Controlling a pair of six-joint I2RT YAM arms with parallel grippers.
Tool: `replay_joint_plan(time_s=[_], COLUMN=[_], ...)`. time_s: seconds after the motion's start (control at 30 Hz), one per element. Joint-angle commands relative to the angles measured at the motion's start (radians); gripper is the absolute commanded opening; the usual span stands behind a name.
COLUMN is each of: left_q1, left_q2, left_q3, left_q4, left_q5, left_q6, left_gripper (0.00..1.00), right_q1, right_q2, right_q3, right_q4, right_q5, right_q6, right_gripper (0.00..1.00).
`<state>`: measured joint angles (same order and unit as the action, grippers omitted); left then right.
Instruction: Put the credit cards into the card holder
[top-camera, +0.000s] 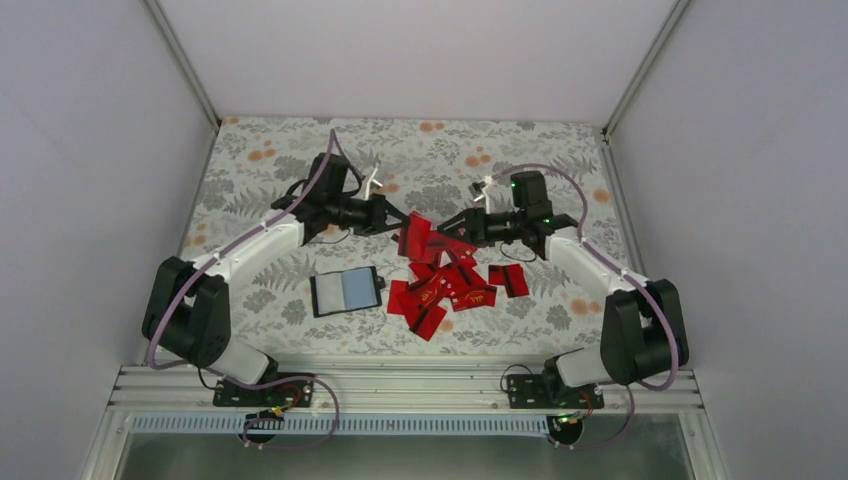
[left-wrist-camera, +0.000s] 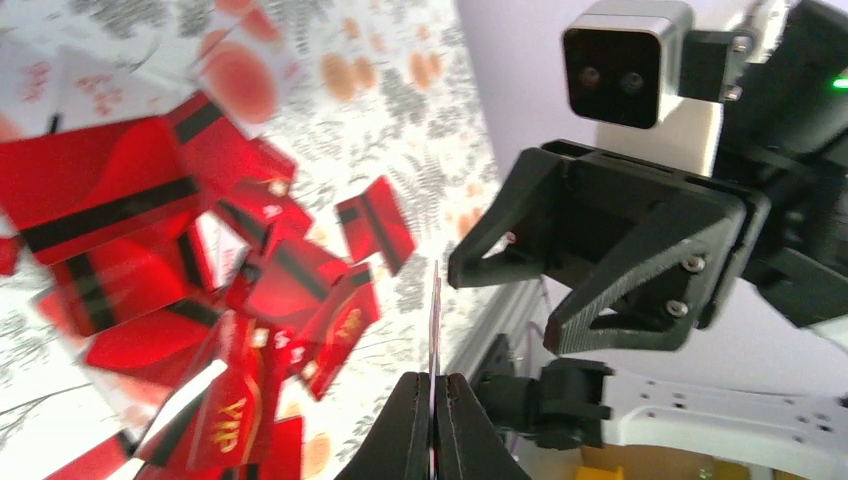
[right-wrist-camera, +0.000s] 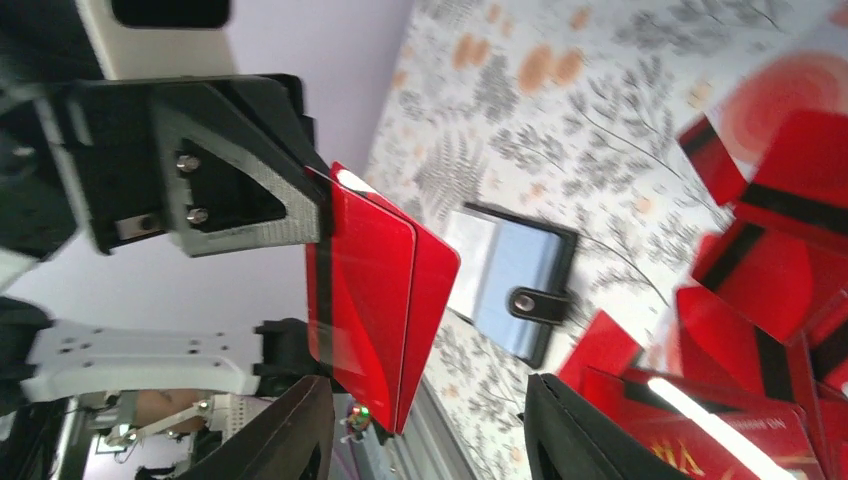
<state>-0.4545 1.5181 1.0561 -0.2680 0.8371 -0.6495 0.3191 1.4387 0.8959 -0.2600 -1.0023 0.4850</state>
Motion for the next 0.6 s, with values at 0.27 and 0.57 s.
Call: replay_joint_plan(time_s=[0.27,0.57], left_q1=[0.007,0.004], left_q2=[-0.066,-0.069], left_q3=[0.063,0.093], left_q4=[0.231,0.259], left_q5=[0.212,0.241], left_q6=[-0.165,-0.196], left_gripper=[0.02,0.02], right_q1=[-0.036,-0.036], right_q2=[-0.068,-0.066], right_q3=[0.112,0.17], right_q4=[0.131,0.127], right_q5=[-0.282,-0.309], right_q6=[0.113,0.121], right_gripper=[0.37,0.16])
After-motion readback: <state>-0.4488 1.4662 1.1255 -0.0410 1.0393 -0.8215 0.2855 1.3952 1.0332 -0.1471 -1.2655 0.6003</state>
